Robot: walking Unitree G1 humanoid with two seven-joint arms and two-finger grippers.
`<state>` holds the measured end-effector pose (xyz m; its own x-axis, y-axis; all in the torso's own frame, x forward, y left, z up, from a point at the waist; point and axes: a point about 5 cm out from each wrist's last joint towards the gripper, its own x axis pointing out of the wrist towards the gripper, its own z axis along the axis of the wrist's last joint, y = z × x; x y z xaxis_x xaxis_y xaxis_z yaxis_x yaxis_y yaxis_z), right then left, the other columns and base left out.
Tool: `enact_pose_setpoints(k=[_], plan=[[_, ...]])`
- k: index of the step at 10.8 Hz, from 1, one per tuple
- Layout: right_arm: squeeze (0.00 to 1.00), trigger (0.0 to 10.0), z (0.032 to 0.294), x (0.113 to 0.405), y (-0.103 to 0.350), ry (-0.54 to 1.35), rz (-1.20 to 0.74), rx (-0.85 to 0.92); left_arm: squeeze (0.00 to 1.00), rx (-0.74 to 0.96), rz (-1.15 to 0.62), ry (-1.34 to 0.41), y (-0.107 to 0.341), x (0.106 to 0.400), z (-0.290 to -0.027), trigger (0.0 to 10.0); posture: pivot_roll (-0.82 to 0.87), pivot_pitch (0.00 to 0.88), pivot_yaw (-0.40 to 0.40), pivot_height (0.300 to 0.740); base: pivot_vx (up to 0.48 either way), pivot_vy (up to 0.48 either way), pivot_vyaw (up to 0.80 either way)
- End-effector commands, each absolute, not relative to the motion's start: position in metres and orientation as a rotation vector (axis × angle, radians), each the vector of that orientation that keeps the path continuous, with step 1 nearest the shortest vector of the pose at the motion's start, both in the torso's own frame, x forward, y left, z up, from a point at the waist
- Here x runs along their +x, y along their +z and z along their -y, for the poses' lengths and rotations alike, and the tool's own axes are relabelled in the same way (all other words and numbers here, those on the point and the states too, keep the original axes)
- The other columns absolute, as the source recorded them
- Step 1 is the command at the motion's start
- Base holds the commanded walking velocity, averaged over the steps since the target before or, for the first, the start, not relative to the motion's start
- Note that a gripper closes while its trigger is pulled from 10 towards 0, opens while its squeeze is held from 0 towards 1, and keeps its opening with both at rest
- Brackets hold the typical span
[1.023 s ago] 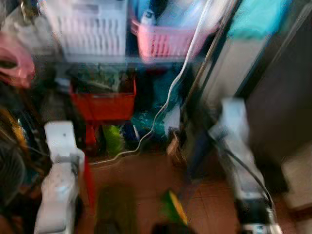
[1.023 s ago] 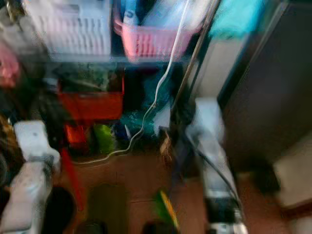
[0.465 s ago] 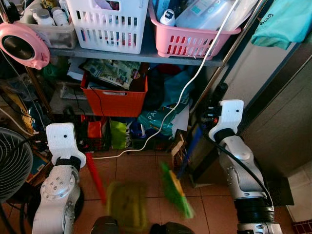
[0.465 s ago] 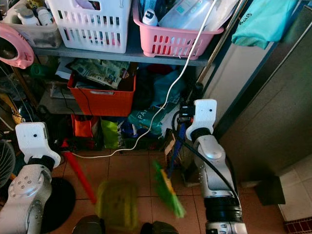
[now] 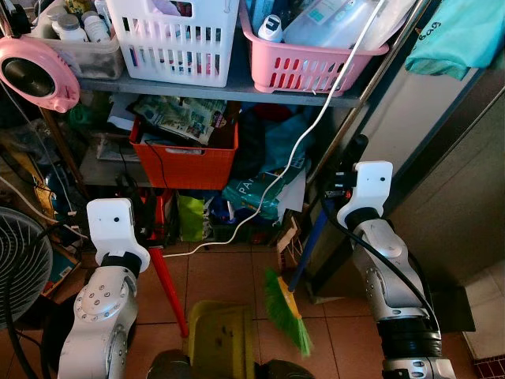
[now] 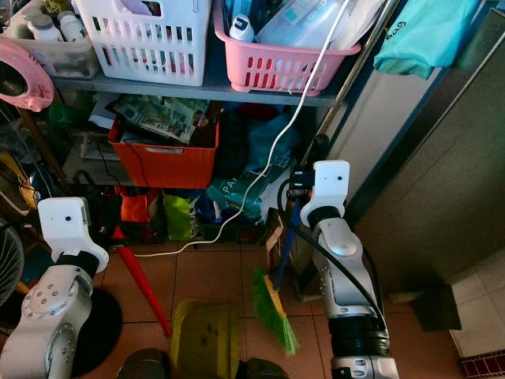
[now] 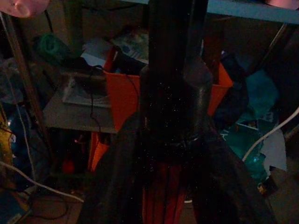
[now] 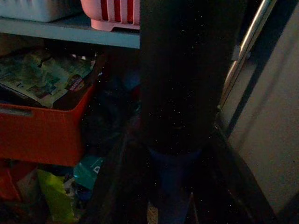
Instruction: Sweep floor
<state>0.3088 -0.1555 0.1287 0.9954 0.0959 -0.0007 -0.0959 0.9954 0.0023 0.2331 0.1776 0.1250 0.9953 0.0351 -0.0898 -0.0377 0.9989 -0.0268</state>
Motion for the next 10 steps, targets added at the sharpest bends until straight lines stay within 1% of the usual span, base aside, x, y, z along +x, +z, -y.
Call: enact_pose_setpoints(k=[1,7,10], plan=[[0.00,10.0,0.1622,0.3092,0.1280,0.063,-0.004,0.008,0.00,-0.036,-0.022,0.013,0.1406,0.2350,-0.1729,10.0,0.08,0.091,-0.115,0.740,0.000,0.000,-0.43],[0.00,10.0,0.1567,0.3111,0.1265,0.092,-0.013,0.023,0.00,-0.027,-0.028,0.003,0.1406,0.2339,-0.1704,10.0,0.09,0.109,-0.120,0.740,-0.268,0.000,0.00],[0.00,10.0,0.1580,0.3112,0.1256,0.086,-0.018,0.020,0.00,-0.025,-0.031,-0.003,0.1409,0.2346,-0.1696,10.0,0.08,0.118,-0.119,0.740,-0.276,0.000,0.00]])
